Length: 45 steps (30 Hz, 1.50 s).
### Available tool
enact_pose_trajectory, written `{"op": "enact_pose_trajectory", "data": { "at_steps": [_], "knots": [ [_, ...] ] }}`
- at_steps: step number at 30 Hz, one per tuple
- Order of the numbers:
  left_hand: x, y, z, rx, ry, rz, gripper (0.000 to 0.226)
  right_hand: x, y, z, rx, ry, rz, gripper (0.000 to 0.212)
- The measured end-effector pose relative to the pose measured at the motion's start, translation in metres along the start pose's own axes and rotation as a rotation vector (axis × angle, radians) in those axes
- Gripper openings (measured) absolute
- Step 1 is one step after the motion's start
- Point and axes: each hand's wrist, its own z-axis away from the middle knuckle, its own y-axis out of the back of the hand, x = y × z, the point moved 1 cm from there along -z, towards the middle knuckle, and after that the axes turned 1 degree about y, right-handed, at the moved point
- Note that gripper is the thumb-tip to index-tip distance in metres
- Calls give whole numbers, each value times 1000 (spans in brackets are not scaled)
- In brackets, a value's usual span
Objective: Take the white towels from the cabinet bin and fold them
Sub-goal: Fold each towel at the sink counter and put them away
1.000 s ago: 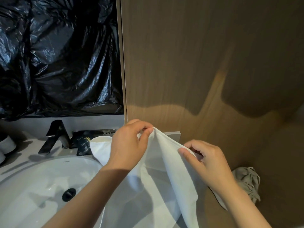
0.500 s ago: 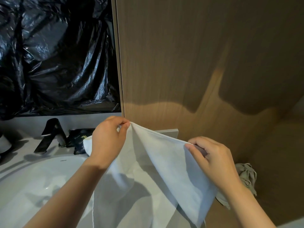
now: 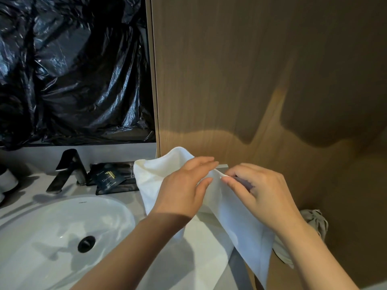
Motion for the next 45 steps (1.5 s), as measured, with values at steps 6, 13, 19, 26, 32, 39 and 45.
{"op": "enact_pose_trajectory", "data": {
  "at_steps": [6, 13, 19, 26, 32, 39, 45],
  "knots": [
    [-4, 0, -4, 1, -14, 14, 21, 5, 1, 6, -20, -37, -25, 19],
    [-10, 5, -7, 58, 7, 8, 16, 15, 10, 16, 22, -154, -100, 23],
    [-15, 10, -13, 87, 40, -26, 16, 27, 23, 28, 62, -265, -208, 6],
    [-12, 5, -15, 97, 32, -12, 15, 22, 25, 39, 115, -381, -378, 9],
    [-6, 4, -17, 138, 77, 57, 15, 9, 17, 33, 139, -472, -690, 24],
    [2, 4, 7, 387, 654, 436, 35, 8, 4, 27, 126, -601, -1028, 22],
    [-3, 11, 18, 400, 922, 983, 16, 10, 4, 16, 153, -532, -958, 19]
  ]
}}
